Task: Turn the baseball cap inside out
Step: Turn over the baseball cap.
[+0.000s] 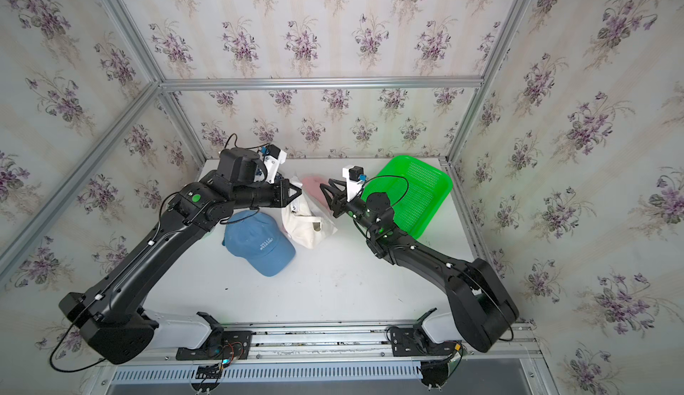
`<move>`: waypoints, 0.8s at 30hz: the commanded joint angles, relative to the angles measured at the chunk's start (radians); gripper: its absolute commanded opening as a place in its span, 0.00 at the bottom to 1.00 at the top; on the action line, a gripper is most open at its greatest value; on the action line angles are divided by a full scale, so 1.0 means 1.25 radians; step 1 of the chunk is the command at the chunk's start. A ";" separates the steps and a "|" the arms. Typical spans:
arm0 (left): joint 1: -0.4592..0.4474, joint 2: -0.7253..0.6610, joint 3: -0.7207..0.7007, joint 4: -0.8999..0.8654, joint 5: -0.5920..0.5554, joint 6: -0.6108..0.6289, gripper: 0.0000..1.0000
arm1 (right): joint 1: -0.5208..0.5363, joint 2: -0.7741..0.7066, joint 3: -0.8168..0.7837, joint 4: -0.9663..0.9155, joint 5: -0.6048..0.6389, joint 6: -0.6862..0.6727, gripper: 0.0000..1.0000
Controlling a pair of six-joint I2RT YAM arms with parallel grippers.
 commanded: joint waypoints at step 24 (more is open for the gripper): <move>0.023 0.030 -0.066 0.116 0.000 -0.223 0.00 | 0.279 -0.124 0.090 -0.400 0.247 -0.446 0.57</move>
